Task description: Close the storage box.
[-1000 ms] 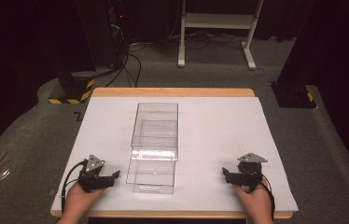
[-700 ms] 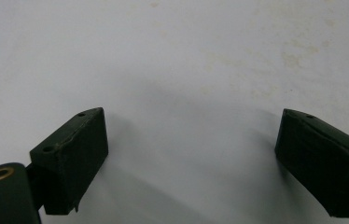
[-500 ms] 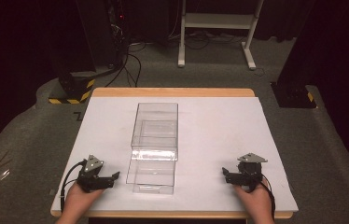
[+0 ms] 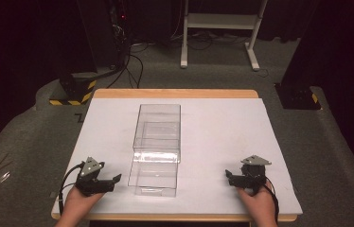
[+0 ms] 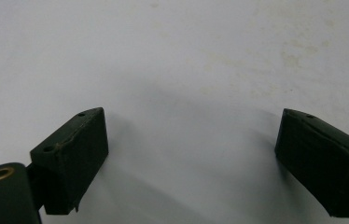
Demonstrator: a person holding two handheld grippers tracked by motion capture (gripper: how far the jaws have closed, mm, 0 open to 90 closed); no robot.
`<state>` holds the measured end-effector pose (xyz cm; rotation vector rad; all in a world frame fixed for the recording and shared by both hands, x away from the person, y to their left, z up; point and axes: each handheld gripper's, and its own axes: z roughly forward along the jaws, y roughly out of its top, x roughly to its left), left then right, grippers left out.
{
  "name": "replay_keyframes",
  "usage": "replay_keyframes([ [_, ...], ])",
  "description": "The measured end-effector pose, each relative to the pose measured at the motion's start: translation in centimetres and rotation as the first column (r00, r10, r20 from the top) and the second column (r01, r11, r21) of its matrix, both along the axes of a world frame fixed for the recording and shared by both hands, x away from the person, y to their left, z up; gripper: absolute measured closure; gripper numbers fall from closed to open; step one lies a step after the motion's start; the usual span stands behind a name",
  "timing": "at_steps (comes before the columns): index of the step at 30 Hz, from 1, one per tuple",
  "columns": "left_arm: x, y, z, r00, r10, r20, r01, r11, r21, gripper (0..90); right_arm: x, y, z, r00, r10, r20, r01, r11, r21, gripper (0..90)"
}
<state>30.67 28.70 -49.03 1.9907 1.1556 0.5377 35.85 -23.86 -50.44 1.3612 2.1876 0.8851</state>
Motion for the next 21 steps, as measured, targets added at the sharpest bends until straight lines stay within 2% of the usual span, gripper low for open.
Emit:
replay_keyframes([
  [10,-0.6,-0.4,0.9,0.9993,-0.024,0.027,0.024,0.9997,0.000,15.0,0.0,0.0,0.0,1.0000,-0.001,0.002,0.001,1.000,0.000,9.6],
  [21,-1.6,-0.8,2.2,0.9971,-0.043,0.064,0.044,0.9988,-0.023,15.2,0.0,0.0,0.0,1.0000,-0.001,0.002,0.001,1.000,0.000,9.6],
])
